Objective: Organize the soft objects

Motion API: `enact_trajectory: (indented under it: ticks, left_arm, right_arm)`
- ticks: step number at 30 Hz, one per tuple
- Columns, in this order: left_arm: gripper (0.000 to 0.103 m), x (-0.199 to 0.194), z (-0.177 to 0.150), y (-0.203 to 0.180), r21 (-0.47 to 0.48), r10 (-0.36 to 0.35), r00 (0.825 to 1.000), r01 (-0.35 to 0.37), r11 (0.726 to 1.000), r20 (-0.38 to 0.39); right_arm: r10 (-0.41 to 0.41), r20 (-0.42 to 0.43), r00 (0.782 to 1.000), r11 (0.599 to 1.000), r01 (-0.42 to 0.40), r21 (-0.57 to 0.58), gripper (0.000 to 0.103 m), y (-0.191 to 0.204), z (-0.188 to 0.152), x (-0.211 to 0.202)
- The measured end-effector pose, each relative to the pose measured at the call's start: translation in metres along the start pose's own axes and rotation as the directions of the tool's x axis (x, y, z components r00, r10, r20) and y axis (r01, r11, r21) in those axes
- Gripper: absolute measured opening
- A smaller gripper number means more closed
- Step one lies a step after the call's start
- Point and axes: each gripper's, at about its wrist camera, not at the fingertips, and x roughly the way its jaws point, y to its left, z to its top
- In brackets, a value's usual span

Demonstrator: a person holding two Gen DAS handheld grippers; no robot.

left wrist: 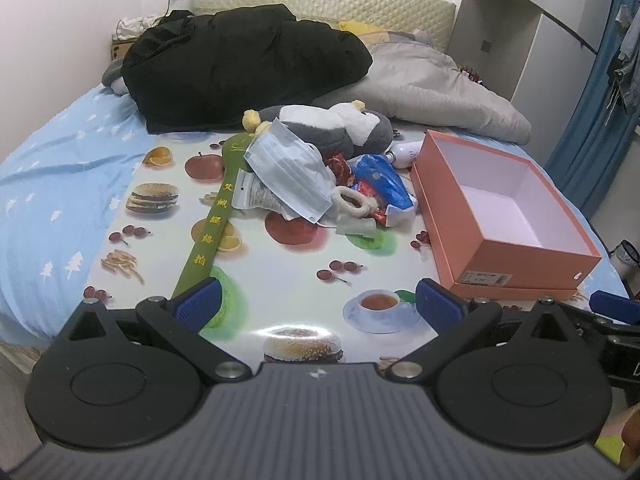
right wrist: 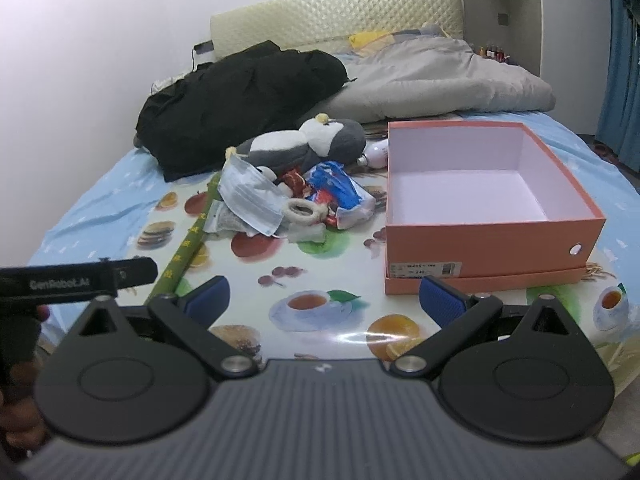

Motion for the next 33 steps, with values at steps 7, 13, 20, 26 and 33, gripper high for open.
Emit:
enact_trajectory:
  ticks: [7,13,20,26,33]
  left_arm:
    - [0.103,0.005,-0.001,0.004,0.0,0.01,1.0,-0.01,1.0,-0.002]
    - [0.103,0.016,-0.002,0.011,-0.015,0.002,1.0,-0.002,1.0,-0.02]
    - [0.103,0.03,-0.001,0.016,-0.041,-0.024,0.999,0.022,0.999,-0.033]
    - [0.103,0.039,0.001,0.017,-0.044,-0.017,0.999,0.015,0.999,-0.048]
    - [0.103,0.058,0.009,0.021,-0.049,-0.014,1.0,0.012,0.999,-0.021]
  right_arm:
    - [0.019,-0.013,1.0,1.0,-0.019,0.007,0.103,0.003,-0.003,0.006]
    - [0.016,-0.031,0.999,1.0,-0.015,0.017,0.103,0.002,-0.004,0.014]
    - [0.005,-0.052,0.999,0.999,-0.003,0.038,0.103,0.0,-0.007,0.03]
    - [0.016,-0.046,0.999,1.0,-0.015,0.025,0.103,0.002,-0.007,0.034]
    - [0.06,-0.047,0.997,0.998,-0.059,0.024,0.096,0.003,-0.009,0.05]
